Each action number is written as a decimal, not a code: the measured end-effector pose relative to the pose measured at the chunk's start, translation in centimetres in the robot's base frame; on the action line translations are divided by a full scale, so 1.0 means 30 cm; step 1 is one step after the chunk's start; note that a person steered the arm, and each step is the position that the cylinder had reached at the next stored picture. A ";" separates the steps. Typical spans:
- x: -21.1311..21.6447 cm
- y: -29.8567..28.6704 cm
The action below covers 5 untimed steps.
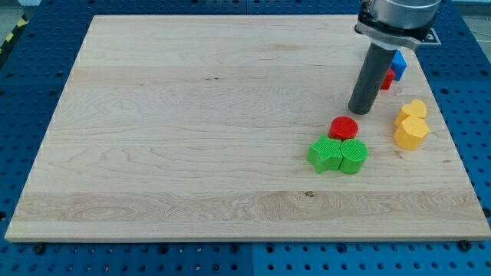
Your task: Move the red star into the red circle
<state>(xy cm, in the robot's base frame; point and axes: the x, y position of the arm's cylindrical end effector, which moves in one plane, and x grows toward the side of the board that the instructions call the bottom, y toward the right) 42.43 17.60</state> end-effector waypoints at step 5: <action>-0.031 0.294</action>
<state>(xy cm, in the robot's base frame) 41.50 26.44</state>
